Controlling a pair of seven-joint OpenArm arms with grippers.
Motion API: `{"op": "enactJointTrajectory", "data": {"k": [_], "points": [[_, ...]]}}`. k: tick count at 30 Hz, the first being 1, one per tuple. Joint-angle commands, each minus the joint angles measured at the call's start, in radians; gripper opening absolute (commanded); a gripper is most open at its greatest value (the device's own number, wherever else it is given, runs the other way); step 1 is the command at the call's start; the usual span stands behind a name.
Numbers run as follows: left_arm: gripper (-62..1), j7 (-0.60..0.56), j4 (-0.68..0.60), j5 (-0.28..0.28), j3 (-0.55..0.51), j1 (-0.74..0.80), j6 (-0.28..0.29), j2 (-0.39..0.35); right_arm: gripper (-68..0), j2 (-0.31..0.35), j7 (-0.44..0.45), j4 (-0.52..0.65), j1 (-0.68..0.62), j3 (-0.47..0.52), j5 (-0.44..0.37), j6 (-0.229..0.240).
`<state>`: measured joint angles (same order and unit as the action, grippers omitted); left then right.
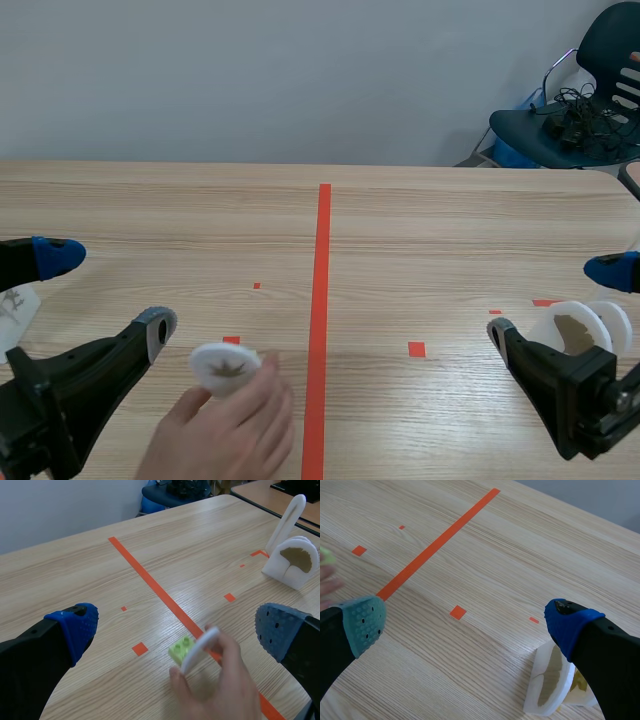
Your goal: Do the leaf sorting experiment
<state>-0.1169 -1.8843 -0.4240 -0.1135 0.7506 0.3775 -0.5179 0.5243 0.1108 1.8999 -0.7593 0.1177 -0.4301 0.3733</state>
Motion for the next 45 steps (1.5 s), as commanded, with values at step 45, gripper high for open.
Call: {"op": "enactJointTrajectory", "data": {"k": [45], "points": [[1.4, 0.033, -0.007, 0.0, 0.002, -0.006, 0.003, 0.005, 0.4, 0.013, -0.017, 0.018, 0.048, 0.002, -0.007, 0.017]]}}
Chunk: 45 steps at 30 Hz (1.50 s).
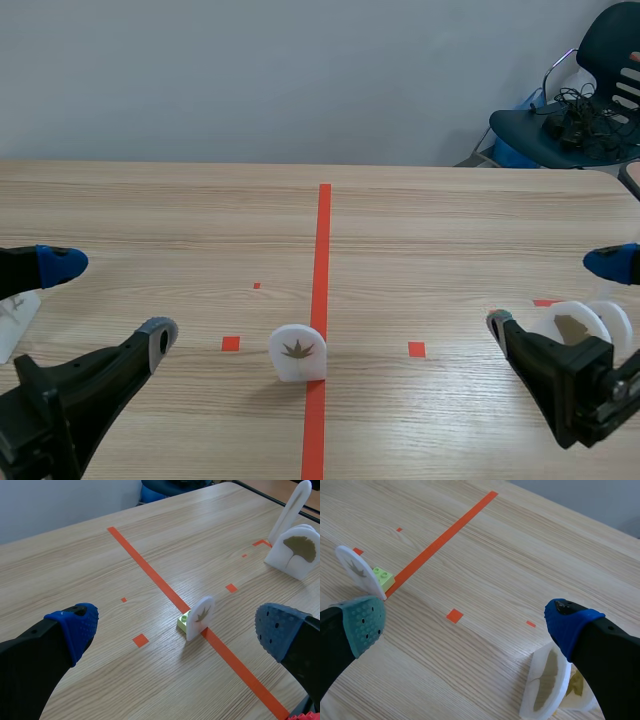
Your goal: Do the leaf sorting experiment
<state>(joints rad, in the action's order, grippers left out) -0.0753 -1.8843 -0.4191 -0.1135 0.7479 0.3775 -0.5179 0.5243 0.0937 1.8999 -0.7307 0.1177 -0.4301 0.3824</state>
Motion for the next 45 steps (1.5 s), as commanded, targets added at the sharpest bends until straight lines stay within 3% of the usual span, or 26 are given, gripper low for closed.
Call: {"op": "enactJointTrajectory", "data": {"k": [1, 7, 12, 19, 26, 28, 32, 37, 41, 45], "points": [[1.4, -0.009, -0.007, -0.005, 0.002, -0.003, 0.003, 0.005, 0.4, 0.013, -0.009, 0.018, 0.033, -0.005, -0.007, 0.014], [1.4, -0.002, -0.007, -0.005, 0.002, -0.003, 0.003, 0.005, 0.4, 0.013, -0.054, 0.006, 0.16, -0.154, 0.019, 0.045], [1.4, -0.003, -0.007, -0.006, 0.002, -0.003, 0.003, 0.005, 0.4, -0.011, -0.053, -0.068, 0.288, -0.356, 0.117, 0.043], [1.4, -0.003, -0.007, -0.006, 0.002, -0.003, 0.003, 0.005, 0.4, -0.158, -0.028, -0.357, 0.505, -0.578, 0.235, 0.0], [1.4, -0.003, -0.007, -0.006, 0.002, -0.003, 0.003, 0.005, -0.1, -0.31, 0.056, -0.666, 0.675, -0.702, 0.338, -0.017], [1.4, -0.003, -0.007, -0.006, 0.002, -0.003, 0.003, 0.005, -10.0, -0.333, 0.054, -0.698, 0.695, -0.72, 0.341, -0.017], [1.4, -0.003, -0.007, -0.006, 0.002, -0.003, 0.003, 0.005, -36.4, -0.338, 0.051, -0.702, 0.697, -0.728, 0.341, -0.024], [1.4, -0.003, -0.007, -0.006, 0.002, -0.003, 0.003, 0.005, -59.7, -0.328, 0.051, -0.702, 0.697, -0.727, 0.341, -0.024], [1.4, -0.003, -0.007, -0.006, 0.002, -0.003, 0.003, 0.005, -64.0, -0.322, 0.047, -0.669, 0.691, -0.705, 0.34, -0.021], [1.4, -0.003, -0.007, -0.006, 0.002, -0.003, 0.003, 0.005, -64.0, -0.272, 0.003, -0.501, 0.623, -0.642, 0.327, -0.017]]}}
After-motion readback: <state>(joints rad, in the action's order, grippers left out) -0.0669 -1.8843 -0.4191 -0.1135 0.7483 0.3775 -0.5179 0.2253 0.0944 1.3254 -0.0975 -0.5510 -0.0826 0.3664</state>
